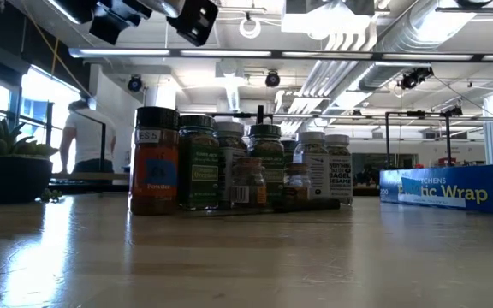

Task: Shelf spices
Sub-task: Put the black lid seasoning bottle on the shelf

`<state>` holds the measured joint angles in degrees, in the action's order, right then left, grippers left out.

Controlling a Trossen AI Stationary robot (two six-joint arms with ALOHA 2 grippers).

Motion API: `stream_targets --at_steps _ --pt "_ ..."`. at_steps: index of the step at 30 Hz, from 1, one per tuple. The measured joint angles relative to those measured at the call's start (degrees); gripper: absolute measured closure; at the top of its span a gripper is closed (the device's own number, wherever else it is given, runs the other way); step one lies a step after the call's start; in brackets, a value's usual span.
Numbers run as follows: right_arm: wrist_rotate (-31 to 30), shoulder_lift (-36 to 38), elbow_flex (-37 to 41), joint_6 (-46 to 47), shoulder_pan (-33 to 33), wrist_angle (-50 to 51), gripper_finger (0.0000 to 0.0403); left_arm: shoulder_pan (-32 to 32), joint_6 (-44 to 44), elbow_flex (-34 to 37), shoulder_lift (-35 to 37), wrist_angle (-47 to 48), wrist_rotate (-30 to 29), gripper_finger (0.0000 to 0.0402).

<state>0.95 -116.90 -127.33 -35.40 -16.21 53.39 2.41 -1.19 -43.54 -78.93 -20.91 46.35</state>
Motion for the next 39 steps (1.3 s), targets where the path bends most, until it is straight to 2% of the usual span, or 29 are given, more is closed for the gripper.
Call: stream_targets --at_steps 5,8,17,22,26,30,32,35,39 --pt "2.0 0.0 0.0 1.7 0.0 0.3 0.0208 0.4 1.5 -1.2 -1.3 0.1 1.2 0.0119" --pt "4.1 0.0 0.0 3.6 0.1 0.4 0.0199 0.3 1.4 -1.3 -1.3 0.0 1.2 0.0135" --pt "2.8 -0.2 0.0 5.0 0.0 -0.5 0.0193 0.3 2.2 -1.3 -1.3 -0.5 1.0 0.0272" --pt "-2.8 -0.2 0.0 12.1 -0.7 -2.1 0.0186 0.0 2.4 -1.3 -0.4 -0.5 1.5 0.0272" --pt "-5.8 -0.2 -1.0 17.1 -1.1 -2.8 0.0165 -0.5 3.1 -1.3 2.9 1.2 -0.5 0.0272" --pt "-10.8 -0.3 -4.1 20.0 -1.8 -0.4 0.0137 -0.5 6.4 -1.3 8.2 6.6 -8.2 0.0272" --pt "-15.1 -0.3 -6.8 21.8 -2.2 1.6 0.0123 -0.5 8.0 -1.3 11.1 10.0 -13.9 0.0272" --pt "-22.4 1.3 -6.9 26.7 -2.5 1.4 0.0111 -0.3 9.5 -1.3 15.6 13.9 -25.6 0.0272" --pt "-29.1 2.8 -7.4 35.1 -1.3 4.4 0.0109 0.9 10.5 -1.3 20.6 19.0 -45.0 0.0273"
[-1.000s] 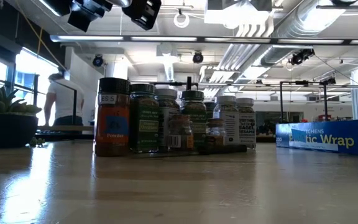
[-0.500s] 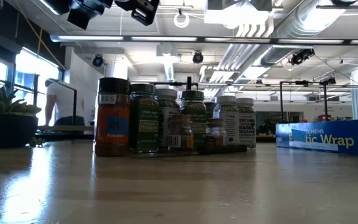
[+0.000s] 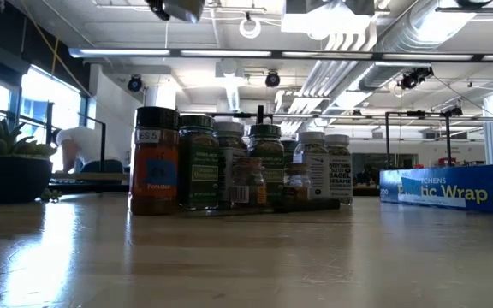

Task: Shelf spices
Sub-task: Put the black lid seasoning bottle on the shelf

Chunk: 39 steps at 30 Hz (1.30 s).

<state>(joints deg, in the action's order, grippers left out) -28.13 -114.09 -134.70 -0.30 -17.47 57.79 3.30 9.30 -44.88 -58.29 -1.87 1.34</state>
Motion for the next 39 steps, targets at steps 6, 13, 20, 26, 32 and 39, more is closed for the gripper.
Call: stream_targets --at_steps 6,13,20,26,32,39 --pt "-3.5 0.2 0.1 5.9 3.3 1.0 0.0109 1.2 0.3 0.0 3.2 4.4 -16.9 0.0273" --pt "-0.1 -0.3 1.5 3.1 8.5 -1.4 0.011 3.0 1.9 0.0 2.6 5.9 -18.6 0.0273" --pt "13.8 -2.2 1.5 1.8 12.2 -2.3 0.011 3.6 3.0 0.1 1.8 7.0 -22.2 0.0273" --pt "14.5 -4.0 1.5 0.0 12.8 -2.8 0.011 3.7 3.0 0.1 1.4 6.9 -22.5 0.0273" --pt "14.6 -5.3 1.5 1.4 13.7 -1.8 0.0111 3.7 3.0 0.1 1.3 6.6 -22.2 0.0273" --pt "14.8 -5.3 1.5 1.4 14.2 -2.4 0.017 3.7 3.3 0.0 1.4 8.0 -22.1 0.0273"
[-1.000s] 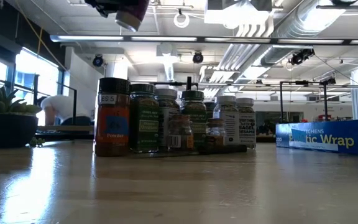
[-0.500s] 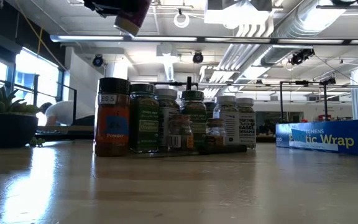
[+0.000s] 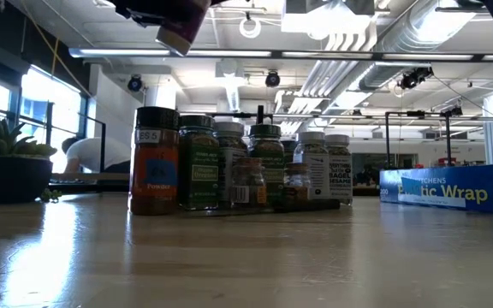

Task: Shelf spices
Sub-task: Put the black lid seasoning bottle on the shelf

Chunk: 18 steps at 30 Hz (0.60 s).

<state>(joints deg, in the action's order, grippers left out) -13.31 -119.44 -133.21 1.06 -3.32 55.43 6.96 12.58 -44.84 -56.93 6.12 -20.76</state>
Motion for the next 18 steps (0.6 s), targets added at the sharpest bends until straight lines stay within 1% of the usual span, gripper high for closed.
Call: stream_targets --at_steps 2,4,7,10,14,16,18 --pt "0.7 0.0 0.0 0.0 0.3 0.0 0.0192 0.0 0.0 0.0 0.0 0.1 0.0 0.0273" --pt "1.4 0.0 0.0 -0.1 0.6 0.0 0.0209 0.0 -0.1 0.0 0.0 0.1 -0.1 0.0263" --pt "1.8 0.0 0.0 -1.0 0.9 0.1 0.0209 0.0 0.0 0.0 0.0 0.7 -0.2 0.0233" --pt "2.3 0.2 0.0 -4.3 1.8 0.5 0.0209 0.1 0.6 -0.2 0.8 3.3 -2.0 0.0204" --pt "4.1 0.2 0.0 -8.7 4.8 1.1 0.0209 0.3 -0.9 -0.3 3.6 8.4 -7.9 0.0175" --pt "3.0 0.5 0.0 -10.6 7.4 4.3 0.0209 0.2 -3.3 0.2 5.3 12.8 -12.6 0.0165" --pt "2.5 0.7 0.0 -12.8 10.6 2.3 0.0209 0.2 -5.9 0.0 6.5 14.4 -16.2 0.016"
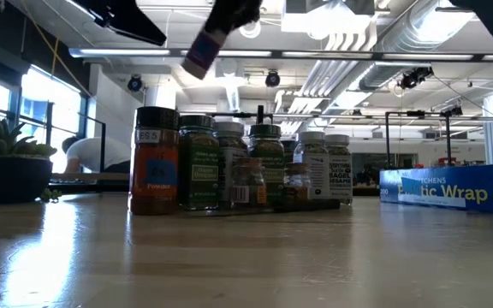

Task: Shelf spices
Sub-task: Put the black lid seasoning bottle on the shelf

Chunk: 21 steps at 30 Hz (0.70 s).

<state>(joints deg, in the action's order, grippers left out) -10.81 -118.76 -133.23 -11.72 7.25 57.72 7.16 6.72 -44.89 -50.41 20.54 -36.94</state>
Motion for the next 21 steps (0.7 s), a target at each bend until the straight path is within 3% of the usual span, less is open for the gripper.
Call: stream_targets --at_steps 5,12,17,21 --pt "2.2 -0.1 0.0 -3.1 8.6 0.0 0.0209 -1.0 -5.2 0.0 2.0 6.1 -5.6 0.0157" --pt "11.3 -3.1 0.0 -7.9 19.8 -2.5 0.0209 -5.5 -9.3 0.1 -1.2 5.7 -0.8 0.0156" --pt "17.0 -6.6 0.0 -8.8 23.2 -3.5 0.0209 -10.0 -11.1 0.1 -6.7 5.3 -0.4 0.0156" --pt "17.5 -8.7 0.0 -12.1 23.6 -2.9 0.0209 -13.8 -9.2 0.1 -9.7 3.1 4.4 0.0156"
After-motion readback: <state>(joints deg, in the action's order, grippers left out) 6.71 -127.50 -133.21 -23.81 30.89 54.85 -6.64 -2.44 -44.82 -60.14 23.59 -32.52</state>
